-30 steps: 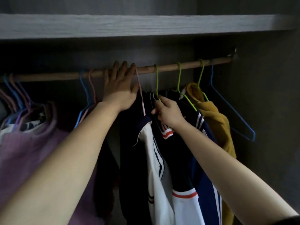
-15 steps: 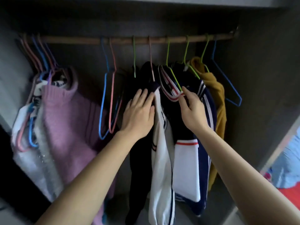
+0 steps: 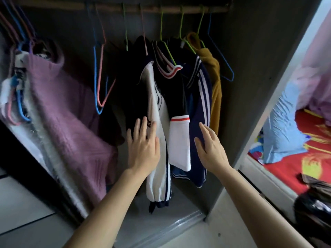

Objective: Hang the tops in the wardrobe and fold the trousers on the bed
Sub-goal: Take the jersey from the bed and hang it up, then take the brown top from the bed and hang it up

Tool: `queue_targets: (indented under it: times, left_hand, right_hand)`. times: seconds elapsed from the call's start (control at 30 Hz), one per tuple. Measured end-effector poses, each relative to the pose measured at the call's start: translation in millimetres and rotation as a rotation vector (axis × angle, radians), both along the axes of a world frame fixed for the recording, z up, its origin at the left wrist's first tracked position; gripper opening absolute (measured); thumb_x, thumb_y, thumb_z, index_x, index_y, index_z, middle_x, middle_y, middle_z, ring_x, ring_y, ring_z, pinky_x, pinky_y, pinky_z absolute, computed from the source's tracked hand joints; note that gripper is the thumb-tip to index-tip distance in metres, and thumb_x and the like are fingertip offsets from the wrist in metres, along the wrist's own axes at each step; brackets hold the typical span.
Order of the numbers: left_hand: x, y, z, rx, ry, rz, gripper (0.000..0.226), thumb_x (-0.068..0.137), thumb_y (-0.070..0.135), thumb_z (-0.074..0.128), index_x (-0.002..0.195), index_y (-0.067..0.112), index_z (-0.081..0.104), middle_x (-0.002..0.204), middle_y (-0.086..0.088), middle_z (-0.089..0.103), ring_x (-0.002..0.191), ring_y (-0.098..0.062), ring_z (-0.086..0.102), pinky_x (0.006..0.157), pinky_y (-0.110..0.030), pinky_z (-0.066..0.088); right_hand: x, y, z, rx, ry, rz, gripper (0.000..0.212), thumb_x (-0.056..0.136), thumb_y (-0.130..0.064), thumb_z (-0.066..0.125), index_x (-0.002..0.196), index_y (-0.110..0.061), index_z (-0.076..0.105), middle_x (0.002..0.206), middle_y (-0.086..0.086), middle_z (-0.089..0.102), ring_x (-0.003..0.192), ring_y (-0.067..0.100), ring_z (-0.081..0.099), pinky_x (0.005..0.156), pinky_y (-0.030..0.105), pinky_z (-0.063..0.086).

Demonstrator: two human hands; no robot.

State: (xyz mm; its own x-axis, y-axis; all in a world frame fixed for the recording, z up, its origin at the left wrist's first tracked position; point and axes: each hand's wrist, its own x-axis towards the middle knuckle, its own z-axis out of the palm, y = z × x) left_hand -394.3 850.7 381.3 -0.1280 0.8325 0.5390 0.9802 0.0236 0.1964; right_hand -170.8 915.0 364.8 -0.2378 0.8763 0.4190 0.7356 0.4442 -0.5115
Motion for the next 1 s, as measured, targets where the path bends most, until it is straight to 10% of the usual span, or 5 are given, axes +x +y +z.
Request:
queue_targets:
  times: [1.0]
  left_hand:
    - [678.3, -18.0, -88.3, -0.228, 0.098, -0.945, 0.069, 0.099, 0.047, 0.031, 0.159, 0.024, 0.005, 0.165, -0.010, -0.010, 0.153, -0.027, -0.005, 0.119, -0.054, 0.004]
  right_hand:
    - [638.6, -229.1, -101.3, -0.159, 0.005, -1.019, 0.078, 0.096, -0.039, 0.061, 0.159, -0.017, 0.021, 0.165, 0.014, 0.015, 0.153, 0.028, 0.013, 0.121, 0.049, 0.024]
